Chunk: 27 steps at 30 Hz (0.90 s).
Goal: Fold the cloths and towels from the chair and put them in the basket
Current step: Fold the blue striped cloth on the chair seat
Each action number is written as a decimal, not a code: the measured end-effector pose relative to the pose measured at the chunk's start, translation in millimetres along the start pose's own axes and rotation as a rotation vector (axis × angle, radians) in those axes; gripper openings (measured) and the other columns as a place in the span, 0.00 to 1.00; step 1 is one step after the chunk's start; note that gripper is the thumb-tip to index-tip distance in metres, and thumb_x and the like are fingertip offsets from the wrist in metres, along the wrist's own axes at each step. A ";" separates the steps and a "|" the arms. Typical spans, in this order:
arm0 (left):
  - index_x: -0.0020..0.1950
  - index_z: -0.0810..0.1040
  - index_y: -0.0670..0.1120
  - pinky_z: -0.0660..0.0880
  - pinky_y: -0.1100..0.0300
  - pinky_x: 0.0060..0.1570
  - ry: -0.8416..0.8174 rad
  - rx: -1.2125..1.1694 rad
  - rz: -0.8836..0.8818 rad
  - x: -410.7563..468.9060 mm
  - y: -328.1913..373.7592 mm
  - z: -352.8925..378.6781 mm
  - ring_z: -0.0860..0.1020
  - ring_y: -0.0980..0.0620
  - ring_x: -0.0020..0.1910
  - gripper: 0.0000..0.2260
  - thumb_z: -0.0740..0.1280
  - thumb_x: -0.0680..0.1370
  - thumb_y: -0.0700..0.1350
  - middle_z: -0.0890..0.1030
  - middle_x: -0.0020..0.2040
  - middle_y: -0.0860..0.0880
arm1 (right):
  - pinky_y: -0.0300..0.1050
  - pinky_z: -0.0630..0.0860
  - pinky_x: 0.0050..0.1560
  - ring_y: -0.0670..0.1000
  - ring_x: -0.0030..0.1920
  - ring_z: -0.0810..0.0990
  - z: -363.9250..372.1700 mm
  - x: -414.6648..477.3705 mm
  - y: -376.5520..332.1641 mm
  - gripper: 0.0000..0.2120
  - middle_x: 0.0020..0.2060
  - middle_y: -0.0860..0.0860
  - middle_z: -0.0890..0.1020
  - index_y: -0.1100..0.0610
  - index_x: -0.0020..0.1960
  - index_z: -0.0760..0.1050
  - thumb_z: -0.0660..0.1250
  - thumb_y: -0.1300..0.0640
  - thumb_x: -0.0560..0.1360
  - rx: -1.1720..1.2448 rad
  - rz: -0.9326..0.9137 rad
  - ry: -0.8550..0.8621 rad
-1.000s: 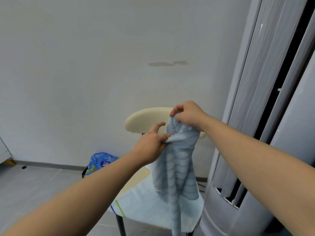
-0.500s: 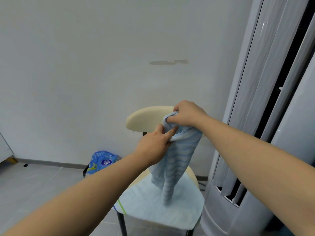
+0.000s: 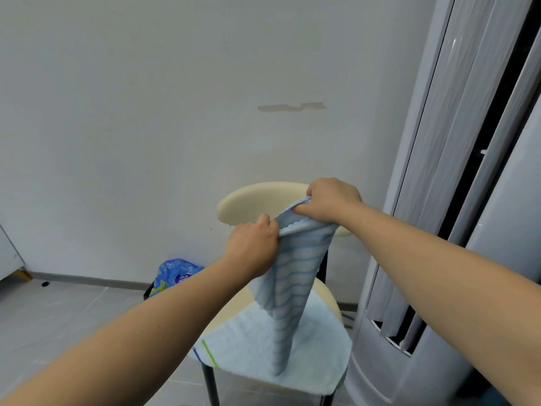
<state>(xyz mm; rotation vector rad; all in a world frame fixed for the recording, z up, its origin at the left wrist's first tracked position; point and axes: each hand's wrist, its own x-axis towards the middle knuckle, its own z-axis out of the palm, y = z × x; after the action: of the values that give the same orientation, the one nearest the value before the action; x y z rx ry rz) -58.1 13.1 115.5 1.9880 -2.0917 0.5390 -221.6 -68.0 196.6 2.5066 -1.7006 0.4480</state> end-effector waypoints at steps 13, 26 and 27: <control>0.71 0.73 0.60 0.69 0.51 0.67 -0.159 -0.533 0.009 1.5 7.0 12.6 0.70 0.44 0.71 0.17 0.59 0.82 0.52 0.58 0.79 0.46 | 0.43 0.67 0.34 0.50 0.38 0.76 0.5 8.0 8.7 0.22 0.33 0.46 0.77 0.53 0.33 0.73 0.63 0.36 0.75 0.035 -0.086 0.018; 0.51 0.75 0.46 0.76 0.50 0.46 -0.345 -0.216 0.003 8.5 10.2 22.3 0.76 0.43 0.46 0.15 0.52 0.84 0.52 0.74 0.48 0.46 | 0.44 0.72 0.40 0.45 0.37 0.75 -1.5 10.7 16.5 0.17 0.32 0.43 0.77 0.49 0.33 0.75 0.71 0.36 0.70 0.170 -0.132 -0.138; 0.49 0.74 0.46 0.77 0.49 0.46 -0.337 -0.188 -0.002 8.5 7.5 23.3 0.76 0.43 0.46 0.15 0.52 0.84 0.53 0.73 0.47 0.47 | 0.44 0.75 0.42 0.45 0.40 0.78 -1.8 9.5 16.7 0.12 0.36 0.42 0.79 0.47 0.37 0.78 0.72 0.39 0.69 0.153 -0.130 -0.163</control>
<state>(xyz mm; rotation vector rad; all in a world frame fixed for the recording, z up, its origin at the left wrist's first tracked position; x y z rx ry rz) -63.8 -3.7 96.7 2.0845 -2.2272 0.0007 -234.0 -82.5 199.4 2.8139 -1.5976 0.3863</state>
